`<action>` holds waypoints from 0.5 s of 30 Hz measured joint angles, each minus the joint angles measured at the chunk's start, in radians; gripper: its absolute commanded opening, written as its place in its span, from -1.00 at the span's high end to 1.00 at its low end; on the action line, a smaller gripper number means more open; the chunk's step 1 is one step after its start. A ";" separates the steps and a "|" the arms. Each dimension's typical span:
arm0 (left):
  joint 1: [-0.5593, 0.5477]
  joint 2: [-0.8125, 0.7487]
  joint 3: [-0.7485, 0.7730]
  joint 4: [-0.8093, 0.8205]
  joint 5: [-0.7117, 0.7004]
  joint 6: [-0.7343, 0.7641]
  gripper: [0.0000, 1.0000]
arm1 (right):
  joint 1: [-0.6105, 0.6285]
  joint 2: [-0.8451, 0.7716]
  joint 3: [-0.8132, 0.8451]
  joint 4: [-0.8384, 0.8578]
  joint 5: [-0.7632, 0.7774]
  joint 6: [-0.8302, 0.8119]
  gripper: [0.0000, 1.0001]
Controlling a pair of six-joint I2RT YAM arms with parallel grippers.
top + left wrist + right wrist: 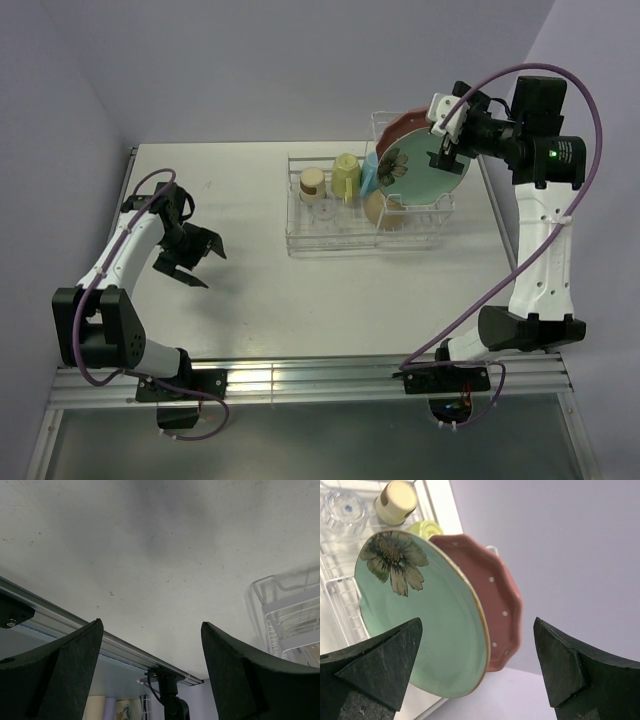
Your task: Load the mixed dishes into the dish rack
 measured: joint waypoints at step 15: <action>-0.013 -0.076 -0.032 0.033 0.039 -0.031 -0.71 | 0.000 -0.176 -0.176 0.333 -0.124 0.379 -0.99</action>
